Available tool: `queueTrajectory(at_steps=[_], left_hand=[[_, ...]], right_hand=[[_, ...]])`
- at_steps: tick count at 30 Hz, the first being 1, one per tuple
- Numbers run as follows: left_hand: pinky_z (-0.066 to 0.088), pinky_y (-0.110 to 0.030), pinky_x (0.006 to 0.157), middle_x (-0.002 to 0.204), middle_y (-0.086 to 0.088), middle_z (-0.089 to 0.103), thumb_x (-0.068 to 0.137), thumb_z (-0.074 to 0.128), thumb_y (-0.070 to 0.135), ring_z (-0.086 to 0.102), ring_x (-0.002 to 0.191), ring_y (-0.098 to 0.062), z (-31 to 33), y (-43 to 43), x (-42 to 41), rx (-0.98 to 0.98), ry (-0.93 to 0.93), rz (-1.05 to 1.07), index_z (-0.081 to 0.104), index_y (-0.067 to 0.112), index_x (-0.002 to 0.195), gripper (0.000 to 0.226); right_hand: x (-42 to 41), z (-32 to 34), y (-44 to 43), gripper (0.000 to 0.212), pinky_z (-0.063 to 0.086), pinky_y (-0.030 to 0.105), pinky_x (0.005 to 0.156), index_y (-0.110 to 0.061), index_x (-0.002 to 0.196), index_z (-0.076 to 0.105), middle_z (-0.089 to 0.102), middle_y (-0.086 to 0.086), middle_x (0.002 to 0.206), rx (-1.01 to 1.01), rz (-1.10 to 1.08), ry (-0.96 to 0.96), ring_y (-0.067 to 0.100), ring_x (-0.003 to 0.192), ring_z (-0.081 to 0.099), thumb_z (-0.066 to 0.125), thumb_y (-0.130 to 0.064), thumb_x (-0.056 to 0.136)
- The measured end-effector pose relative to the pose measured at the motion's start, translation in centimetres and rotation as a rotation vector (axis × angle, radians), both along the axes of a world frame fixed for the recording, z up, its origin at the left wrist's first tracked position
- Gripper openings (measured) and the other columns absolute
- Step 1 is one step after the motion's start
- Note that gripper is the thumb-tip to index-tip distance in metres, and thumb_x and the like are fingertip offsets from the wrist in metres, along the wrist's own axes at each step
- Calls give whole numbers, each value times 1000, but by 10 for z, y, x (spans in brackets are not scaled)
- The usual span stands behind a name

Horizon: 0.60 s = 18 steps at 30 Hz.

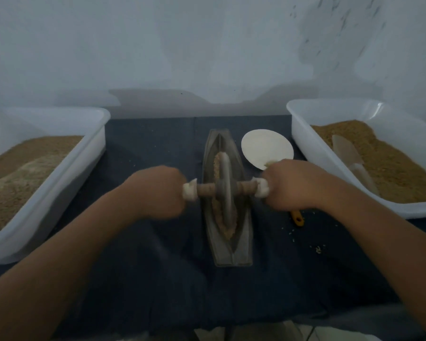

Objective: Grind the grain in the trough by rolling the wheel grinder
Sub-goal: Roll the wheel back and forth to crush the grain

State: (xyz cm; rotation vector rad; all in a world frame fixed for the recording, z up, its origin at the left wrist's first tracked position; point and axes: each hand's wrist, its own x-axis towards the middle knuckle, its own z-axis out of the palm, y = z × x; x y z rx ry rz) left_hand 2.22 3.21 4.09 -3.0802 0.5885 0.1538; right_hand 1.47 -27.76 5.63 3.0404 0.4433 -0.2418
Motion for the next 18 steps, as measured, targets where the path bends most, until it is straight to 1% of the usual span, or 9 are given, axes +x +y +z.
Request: queueTrajectory(at_steps=[1,3,7,9,11,13,14,16,18], left_hand=[[37,-24,48,57,9,56,69,55,48,54,53,-5,-5,4,-7,-15,-11,-10,56,23,63,26],[37,-25,49,57,9,56,67,53,49,55,53,-8,-10,4,-5,-28,-37,7,55,23,62,27],[49,-33,64,72,7,60,77,57,49,60,66,-23,3,-17,40,0,-199,128,56,22,69,28],[48,-34,65,75,4,62,80,59,49,59,68,-25,6,-26,60,2,-290,173,58,23,71,27],[47,-33,65,76,3,62,80,60,47,59,68,-25,5,-28,63,-15,-288,177,59,23,72,25],[47,-32,62,73,5,62,80,60,46,60,66,-21,0,-19,51,-30,-198,132,60,23,70,25],[46,-31,59,71,8,61,80,60,45,59,64,-17,-3,-12,40,-38,-142,94,60,23,69,25],[39,-25,50,63,10,58,76,59,48,54,57,-8,-13,3,15,-60,-84,11,58,25,65,26],[30,-23,46,57,13,52,71,53,55,48,53,-2,-17,11,-6,-65,-106,-43,53,27,62,29]], right_hand=[[-6,0,-3,26,28,16,47,-33,67,58,59,-11,65,-18,24,24,0,56,53,66,-40,91],[-2,1,-1,26,29,18,49,-34,68,57,59,-11,67,-29,20,-6,1,59,53,66,-41,91],[43,-4,15,32,39,30,64,-29,72,58,51,-11,70,-5,-95,-268,10,68,52,56,-47,97],[60,-9,19,33,43,32,64,-25,72,62,51,-10,67,24,-144,-409,14,64,51,58,-48,96],[62,-9,21,31,46,33,62,-23,71,62,58,-6,68,46,-143,-445,16,63,55,61,-44,93],[50,-5,19,17,49,35,63,-21,79,67,63,-3,73,39,-85,-384,19,69,61,65,-33,90],[40,-3,15,11,51,36,65,-23,83,68,64,-4,76,31,-48,-307,19,72,63,66,-32,89],[13,1,5,14,50,31,60,-29,77,65,63,-7,73,-8,30,-135,10,67,62,63,-39,86],[-10,-1,-3,21,42,25,50,-31,67,60,59,-8,62,-37,75,-73,3,56,56,56,-47,80]])
